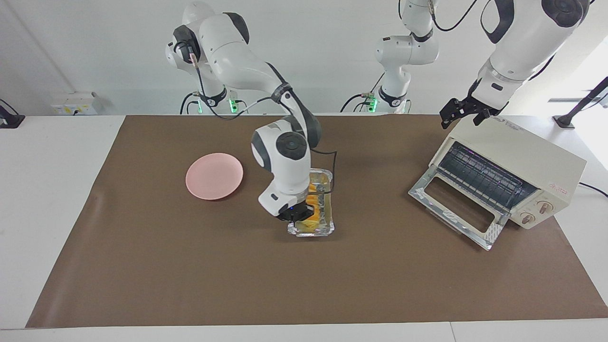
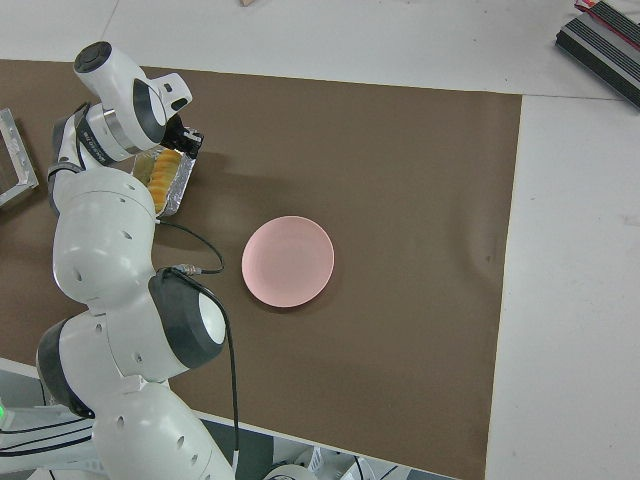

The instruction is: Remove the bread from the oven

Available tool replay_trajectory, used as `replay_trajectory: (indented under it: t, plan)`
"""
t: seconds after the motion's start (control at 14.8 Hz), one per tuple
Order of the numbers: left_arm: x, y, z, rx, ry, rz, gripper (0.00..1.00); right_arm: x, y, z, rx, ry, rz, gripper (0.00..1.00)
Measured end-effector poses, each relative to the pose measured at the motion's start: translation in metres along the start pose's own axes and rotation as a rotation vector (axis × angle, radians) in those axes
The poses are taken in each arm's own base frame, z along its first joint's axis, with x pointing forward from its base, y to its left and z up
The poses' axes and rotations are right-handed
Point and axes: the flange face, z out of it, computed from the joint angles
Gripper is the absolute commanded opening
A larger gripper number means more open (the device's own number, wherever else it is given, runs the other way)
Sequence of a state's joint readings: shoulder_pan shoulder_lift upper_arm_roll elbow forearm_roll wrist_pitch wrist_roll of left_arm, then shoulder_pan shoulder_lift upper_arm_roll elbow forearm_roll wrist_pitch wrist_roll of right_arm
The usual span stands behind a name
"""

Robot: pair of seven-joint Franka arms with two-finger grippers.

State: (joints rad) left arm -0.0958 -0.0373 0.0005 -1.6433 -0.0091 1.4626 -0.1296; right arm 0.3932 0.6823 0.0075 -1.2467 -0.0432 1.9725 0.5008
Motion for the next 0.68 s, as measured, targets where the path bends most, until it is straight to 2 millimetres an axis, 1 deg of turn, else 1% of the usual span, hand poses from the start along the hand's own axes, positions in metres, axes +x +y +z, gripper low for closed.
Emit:
replay_trajectory:
  t: [0.07, 0.14, 0.2, 0.34, 0.47, 0.54, 0.61, 0.68]
  plan:
    - [0.0, 0.0, 0.0, 0.0, 0.0, 0.0, 1.0, 0.016, 0.032, -0.009, 0.004, -0.009, 0.007, 0.0]
    - [0.0, 0.0, 0.0, 0.0, 0.0, 0.0, 1.0, 0.031, 0.065, -0.013, 0.008, -0.014, 0.008, 0.0]
    - [0.0, 0.0, 0.0, 0.0, 0.0, 0.0, 1.0, 0.043, 0.097, -0.013, 0.01, -0.016, 0.002, 0.0]
    - [0.0, 0.0, 0.0, 0.0, 0.0, 0.0, 1.0, 0.062, 0.16, -0.007, 0.014, -0.021, -0.026, 0.0]
    - [0.0, 0.0, 0.0, 0.0, 0.0, 0.0, 1.0, 0.075, 0.215, 0.004, 0.028, -0.013, -0.036, 0.0]
    - [0.0, 0.0, 0.0, 0.0, 0.0, 0.0, 1.0, 0.079, 0.236, 0.011, 0.035, -0.005, -0.035, 0.0]
    - [0.0, 0.0, 0.0, 0.0, 0.0, 0.0, 1.0, 0.082, 0.25, 0.02, 0.037, 0.002, -0.035, 0.0]
    - [0.0, 0.0, 0.0, 0.0, 0.0, 0.0, 1.0, 0.084, 0.259, 0.028, 0.037, 0.009, -0.039, 0.0]
